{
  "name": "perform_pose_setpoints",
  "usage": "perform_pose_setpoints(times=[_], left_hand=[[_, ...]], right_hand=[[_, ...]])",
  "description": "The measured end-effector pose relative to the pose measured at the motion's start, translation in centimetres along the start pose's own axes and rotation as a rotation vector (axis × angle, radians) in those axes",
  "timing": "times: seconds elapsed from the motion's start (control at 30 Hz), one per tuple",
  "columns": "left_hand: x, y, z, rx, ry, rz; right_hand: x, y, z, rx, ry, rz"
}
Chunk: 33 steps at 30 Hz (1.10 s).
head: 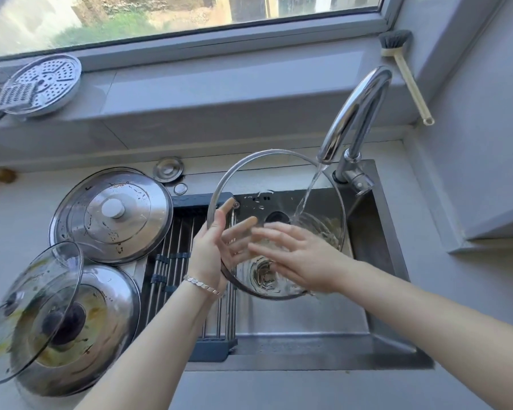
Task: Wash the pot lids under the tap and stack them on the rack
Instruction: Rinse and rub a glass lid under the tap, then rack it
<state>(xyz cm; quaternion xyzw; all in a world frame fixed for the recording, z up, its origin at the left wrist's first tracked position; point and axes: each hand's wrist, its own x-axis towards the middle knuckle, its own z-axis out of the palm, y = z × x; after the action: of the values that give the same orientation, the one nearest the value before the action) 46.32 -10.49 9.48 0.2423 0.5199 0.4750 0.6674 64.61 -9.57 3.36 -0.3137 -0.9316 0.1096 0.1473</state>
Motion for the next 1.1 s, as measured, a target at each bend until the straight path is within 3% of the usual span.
perform_pose_setpoints(times=[0.1, 0.27, 0.43, 0.57, 0.67, 0.73, 0.8, 0.9, 1.0, 1.1], left_hand=[[-0.3, -0.5, 0.4, 0.016, -0.012, -0.012], [-0.1, 0.2, 0.2, -0.040, 0.084, -0.040], [-0.3, 2.5, 0.1, 0.114, 0.197, 0.088], [-0.5, 4.7, 1.7, 0.508, 0.284, 0.296], [-1.0, 5.3, 3.0, 1.014, 0.257, 0.490], [-1.4, 5.2, 3.7, 1.293, 0.276, 0.556], [-1.7, 5.0, 3.9, 1.398, 0.301, 0.559], [-1.5, 4.3, 3.0, 1.308, 0.341, 0.480], [-1.1, 3.0, 2.6, 0.804, 0.389, 0.287], [-1.8, 1.5, 3.4, 0.485, 0.425, 0.097]], right_hand=[[2.0, -0.4, -0.4, -0.006, 0.094, 0.178], [1.5, -2.8, 0.7, 0.073, -0.007, -0.109], [-2.6, -0.5, 1.1, 0.054, -0.136, 0.020], [-5.0, 1.0, 1.9, -0.030, -0.142, 0.212], [-4.9, 0.6, 2.1, -0.016, -0.119, 0.316], [-4.4, 0.0, 2.4, 0.008, -0.124, 0.395], [-3.5, -0.8, 2.3, 0.118, -0.142, 0.506], [-1.8, -2.9, 1.0, 0.419, -0.151, 0.680], [0.9, -6.3, 0.2, 0.748, -0.096, 0.775], [3.6, -6.9, 1.2, 0.820, -0.047, 0.962]])
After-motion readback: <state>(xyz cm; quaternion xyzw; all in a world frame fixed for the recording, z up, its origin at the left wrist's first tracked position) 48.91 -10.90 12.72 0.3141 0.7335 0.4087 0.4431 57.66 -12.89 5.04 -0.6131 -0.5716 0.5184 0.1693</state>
